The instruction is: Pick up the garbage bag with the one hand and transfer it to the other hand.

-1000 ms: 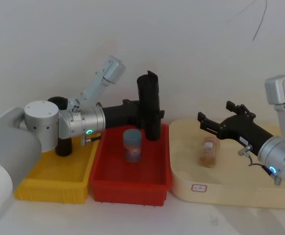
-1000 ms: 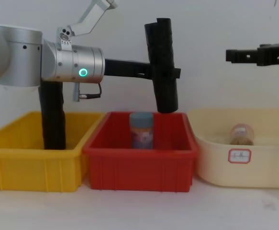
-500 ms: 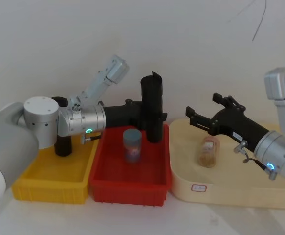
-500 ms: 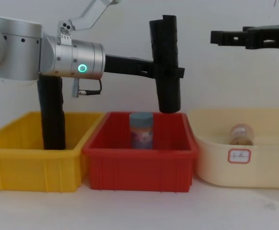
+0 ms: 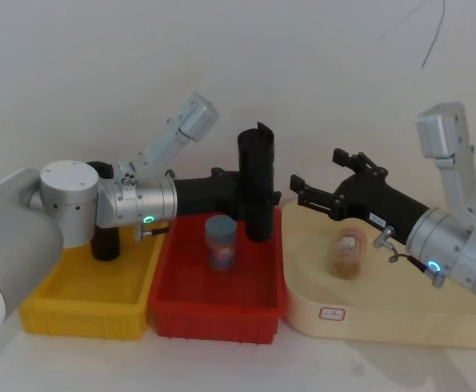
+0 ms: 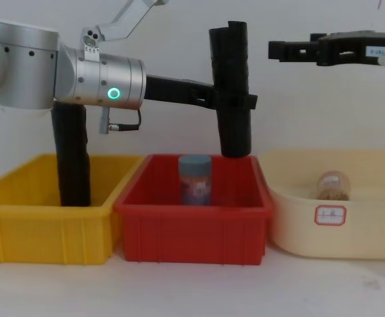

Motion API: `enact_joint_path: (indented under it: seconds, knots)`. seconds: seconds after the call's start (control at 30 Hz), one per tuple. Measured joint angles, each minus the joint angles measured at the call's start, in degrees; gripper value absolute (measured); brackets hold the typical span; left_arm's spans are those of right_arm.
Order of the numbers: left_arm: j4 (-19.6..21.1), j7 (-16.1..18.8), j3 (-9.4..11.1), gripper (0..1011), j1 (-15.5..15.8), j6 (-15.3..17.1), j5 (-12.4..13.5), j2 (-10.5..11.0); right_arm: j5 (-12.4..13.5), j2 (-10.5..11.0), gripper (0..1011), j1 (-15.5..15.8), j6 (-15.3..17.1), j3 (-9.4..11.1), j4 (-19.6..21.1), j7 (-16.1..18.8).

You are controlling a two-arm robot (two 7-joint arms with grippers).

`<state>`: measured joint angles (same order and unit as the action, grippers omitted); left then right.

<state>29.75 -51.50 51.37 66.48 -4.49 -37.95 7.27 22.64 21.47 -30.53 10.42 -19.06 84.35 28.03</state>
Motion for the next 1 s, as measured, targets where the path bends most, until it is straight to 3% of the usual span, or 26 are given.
enact_joint_path:
  seconds: [0.53, 1.0]
  knots:
    - [0.5, 0.0, 0.6, 466, -0.1, 0.2, -0.4, 0.3, 0.6, -1.6, 1000, -5.1, 1.8, -2.6, -5.4, 1.9]
    - [0.6, 0.0, 0.8, 466, -0.1, 0.2, -0.5, 0.3, 1.9, -2.4, 1000, -7.8, 3.4, -4.1, -7.5, 3.5]
